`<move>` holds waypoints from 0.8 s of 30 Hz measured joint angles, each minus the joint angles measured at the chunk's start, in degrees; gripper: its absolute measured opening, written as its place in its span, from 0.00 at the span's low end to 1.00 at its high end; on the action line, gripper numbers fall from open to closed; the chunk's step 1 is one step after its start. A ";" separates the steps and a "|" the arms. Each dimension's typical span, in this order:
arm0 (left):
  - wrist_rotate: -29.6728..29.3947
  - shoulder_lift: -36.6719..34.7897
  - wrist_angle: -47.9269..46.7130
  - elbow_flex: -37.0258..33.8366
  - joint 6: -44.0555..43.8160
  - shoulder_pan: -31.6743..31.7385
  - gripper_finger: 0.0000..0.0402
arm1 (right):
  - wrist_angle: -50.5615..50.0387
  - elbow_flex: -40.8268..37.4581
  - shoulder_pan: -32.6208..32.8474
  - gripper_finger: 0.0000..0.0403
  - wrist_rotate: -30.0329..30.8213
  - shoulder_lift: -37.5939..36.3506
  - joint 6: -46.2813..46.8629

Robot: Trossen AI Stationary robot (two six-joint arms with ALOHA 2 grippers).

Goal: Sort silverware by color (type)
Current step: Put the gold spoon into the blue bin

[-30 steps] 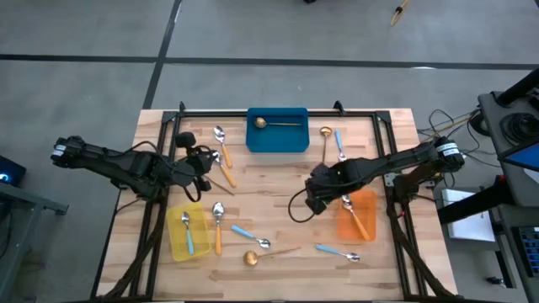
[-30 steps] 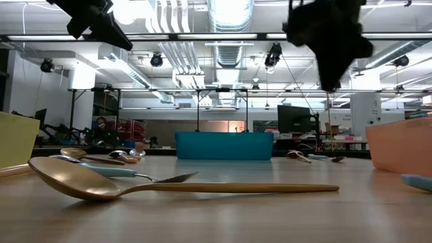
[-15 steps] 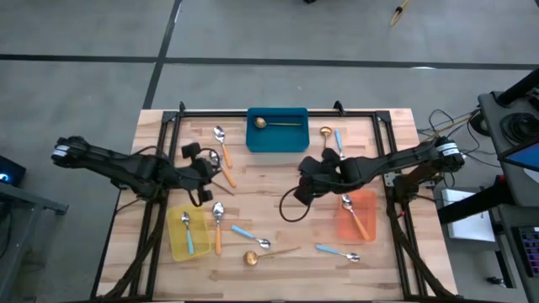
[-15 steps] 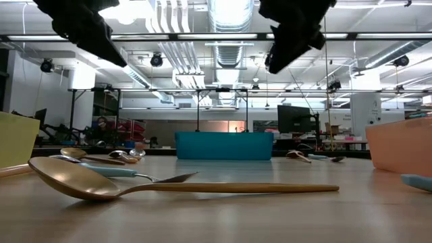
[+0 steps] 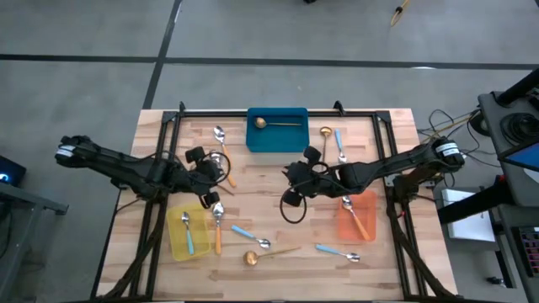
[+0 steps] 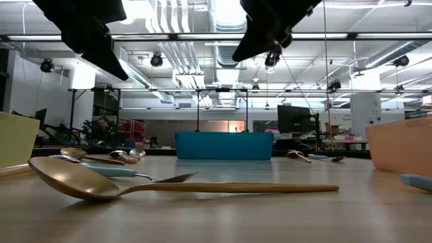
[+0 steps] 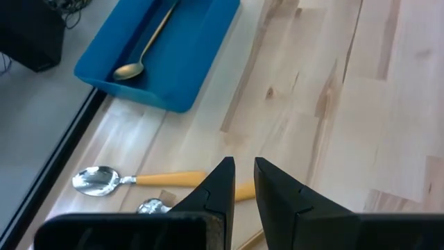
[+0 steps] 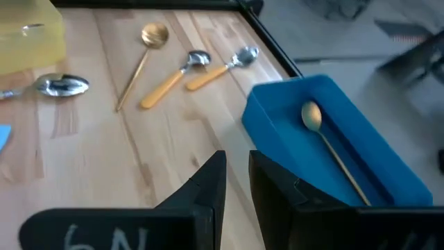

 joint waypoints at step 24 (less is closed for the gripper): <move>4.58 3.31 -0.38 5.74 -12.02 0.00 0.09 | 10.90 -12.08 -1.84 0.14 -5.50 -13.53 -11.36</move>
